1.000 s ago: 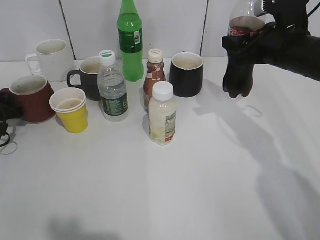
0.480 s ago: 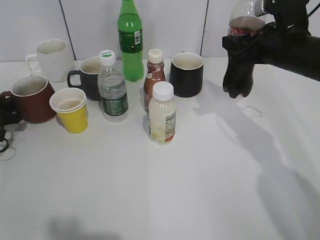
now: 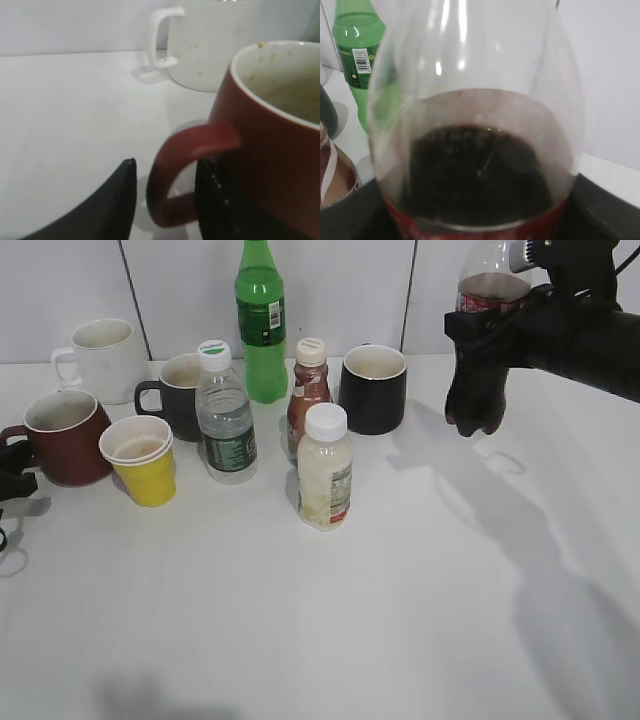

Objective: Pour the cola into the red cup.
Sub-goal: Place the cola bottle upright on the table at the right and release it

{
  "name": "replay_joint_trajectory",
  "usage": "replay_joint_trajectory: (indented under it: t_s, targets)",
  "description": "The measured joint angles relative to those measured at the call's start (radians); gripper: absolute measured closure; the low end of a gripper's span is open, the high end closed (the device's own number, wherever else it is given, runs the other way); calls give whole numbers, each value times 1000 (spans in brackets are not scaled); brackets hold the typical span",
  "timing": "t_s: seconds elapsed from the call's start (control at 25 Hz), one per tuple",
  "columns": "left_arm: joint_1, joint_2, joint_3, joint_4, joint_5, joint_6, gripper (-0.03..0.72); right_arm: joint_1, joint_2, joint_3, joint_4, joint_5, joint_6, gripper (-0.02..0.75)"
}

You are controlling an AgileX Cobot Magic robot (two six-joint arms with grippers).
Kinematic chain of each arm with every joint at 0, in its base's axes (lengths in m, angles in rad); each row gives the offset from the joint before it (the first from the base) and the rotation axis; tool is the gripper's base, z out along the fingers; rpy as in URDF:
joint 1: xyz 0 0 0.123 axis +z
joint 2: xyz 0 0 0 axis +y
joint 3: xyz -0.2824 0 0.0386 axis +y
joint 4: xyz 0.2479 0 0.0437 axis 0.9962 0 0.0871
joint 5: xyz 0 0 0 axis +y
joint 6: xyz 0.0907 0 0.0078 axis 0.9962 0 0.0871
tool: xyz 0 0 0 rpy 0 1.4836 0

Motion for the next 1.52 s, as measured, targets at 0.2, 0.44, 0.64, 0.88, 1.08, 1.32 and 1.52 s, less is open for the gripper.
replay_joint_trajectory:
  t_s: [0.2, 0.44, 0.64, 0.88, 1.08, 1.32, 1.52]
  targets:
    - [0, -44, 55, 0, 0, 0, 377, 0, 0, 0, 0, 0, 1, 266]
    - [0, -127, 143, 0, 0, 0, 377, 0, 44, 0, 29, -15, 1, 266]
    - [0, -228, 232, 12, 0, 0, 376, 0, 134, 0, 81, -92, 1, 266]
    - [0, -328, 296, 21, 0, 0, 376, 0, 196, 45, 93, -196, -42, 266]
    - [0, -397, 300, 58, 0, -1, 376, 0, 214, 130, 110, -339, -107, 266]
    - [0, -499, 300, 67, 3, -34, 376, 0, 203, 153, 133, -453, -165, 118]
    - [-4, -723, 300, 64, 146, -133, 376, 0, 67, 145, 146, -380, -152, 89]
